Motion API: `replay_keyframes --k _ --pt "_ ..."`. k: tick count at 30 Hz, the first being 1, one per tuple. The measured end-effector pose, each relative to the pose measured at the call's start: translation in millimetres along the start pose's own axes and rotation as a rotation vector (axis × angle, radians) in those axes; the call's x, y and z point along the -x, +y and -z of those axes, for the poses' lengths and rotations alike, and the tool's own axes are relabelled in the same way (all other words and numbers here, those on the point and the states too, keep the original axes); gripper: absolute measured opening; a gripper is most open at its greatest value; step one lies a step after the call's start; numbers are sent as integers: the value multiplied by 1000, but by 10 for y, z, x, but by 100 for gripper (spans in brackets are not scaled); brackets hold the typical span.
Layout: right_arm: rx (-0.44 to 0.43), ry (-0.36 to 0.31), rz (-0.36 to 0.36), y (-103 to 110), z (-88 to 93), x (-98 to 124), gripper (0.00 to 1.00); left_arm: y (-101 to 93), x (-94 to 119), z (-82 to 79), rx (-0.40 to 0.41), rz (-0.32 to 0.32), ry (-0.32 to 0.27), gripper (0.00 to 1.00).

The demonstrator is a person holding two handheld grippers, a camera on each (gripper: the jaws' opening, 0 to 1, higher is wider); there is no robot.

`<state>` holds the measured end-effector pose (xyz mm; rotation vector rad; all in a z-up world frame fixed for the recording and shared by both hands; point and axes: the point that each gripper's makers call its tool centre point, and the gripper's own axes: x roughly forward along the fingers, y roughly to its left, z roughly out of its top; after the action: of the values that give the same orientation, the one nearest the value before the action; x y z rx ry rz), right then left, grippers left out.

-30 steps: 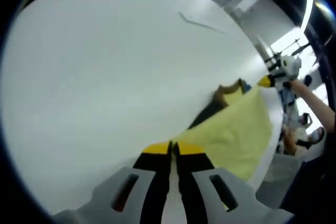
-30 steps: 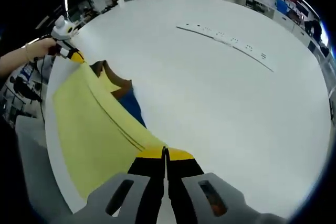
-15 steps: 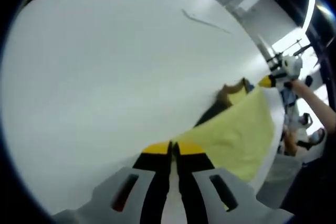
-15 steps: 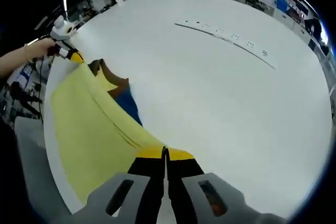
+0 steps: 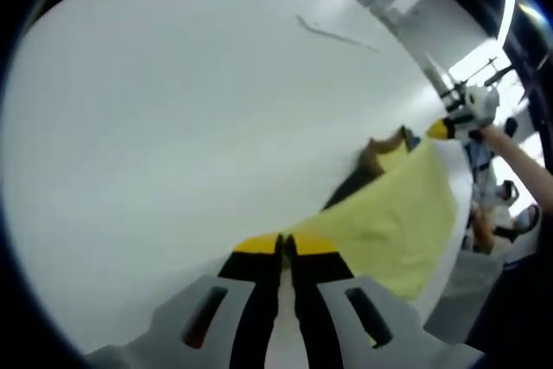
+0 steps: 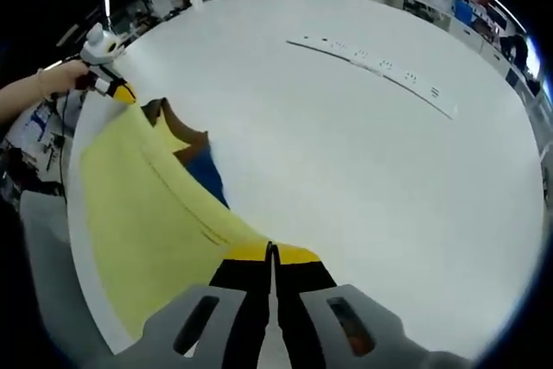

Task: Fold the garment on the visible template until the final outline fits inside the template.

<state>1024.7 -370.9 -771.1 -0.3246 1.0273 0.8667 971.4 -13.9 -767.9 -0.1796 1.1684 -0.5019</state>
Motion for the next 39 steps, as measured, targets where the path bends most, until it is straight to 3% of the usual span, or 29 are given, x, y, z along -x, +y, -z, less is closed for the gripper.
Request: replay_keyframes --k 9,12,18,25,31,35,37,39 --pt "-16 -33 43 -94 -52 64 1 24 35 -47 -21 -20 -22 0" --pt "-11 -49 53 -75 -86 100 6 47 79 -90 -33 -36 -35 0" --pt "4 -72 70 -30 -165 179 17 29 161 -120 -63 -50 -52 17" --pt "-5 -105 82 31 -240 335 24 -25 292 -99 -73 -59 -78 25" --pt "-16 -166 82 115 -274 515 31 -216 467 -130 -130 -19 -167 42" --pt "-22 -235 92 214 -342 681 37 -311 620 -89 -173 -17 -202 48" --pt "-30 -268 103 267 -381 782 42 -304 694 -76 -186 -46 -219 56" --pt "-36 -288 112 335 -398 878 48 -264 755 -66 -203 -90 -230 71"
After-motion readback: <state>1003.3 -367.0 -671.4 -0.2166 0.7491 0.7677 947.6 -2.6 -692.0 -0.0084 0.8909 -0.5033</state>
